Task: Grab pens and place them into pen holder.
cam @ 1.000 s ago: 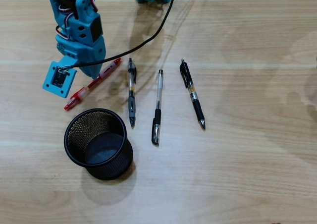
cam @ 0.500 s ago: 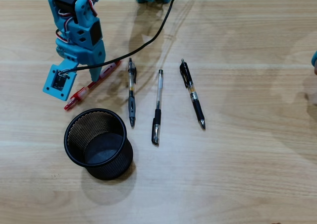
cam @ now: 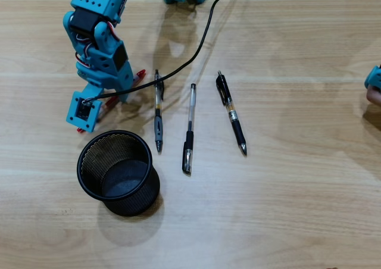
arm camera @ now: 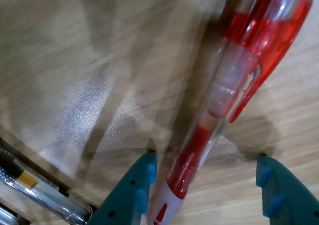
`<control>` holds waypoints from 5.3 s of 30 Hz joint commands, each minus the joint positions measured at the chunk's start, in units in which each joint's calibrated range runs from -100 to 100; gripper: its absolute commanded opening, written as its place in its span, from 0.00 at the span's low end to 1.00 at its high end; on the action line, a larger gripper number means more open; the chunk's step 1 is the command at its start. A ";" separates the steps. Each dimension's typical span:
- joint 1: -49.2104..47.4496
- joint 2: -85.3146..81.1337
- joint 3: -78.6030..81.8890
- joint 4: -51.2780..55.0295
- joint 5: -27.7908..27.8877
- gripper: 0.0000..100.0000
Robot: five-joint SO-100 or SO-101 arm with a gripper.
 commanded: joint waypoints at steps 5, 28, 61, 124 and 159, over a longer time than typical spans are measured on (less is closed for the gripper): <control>0.41 2.52 -2.20 -3.05 0.29 0.18; 6.95 -14.87 -3.38 -2.45 4.10 0.02; -17.20 -58.12 35.02 -62.54 0.85 0.02; -12.57 -16.13 10.77 -87.25 1.25 0.12; -28.28 -48.46 30.87 -11.14 3.85 0.02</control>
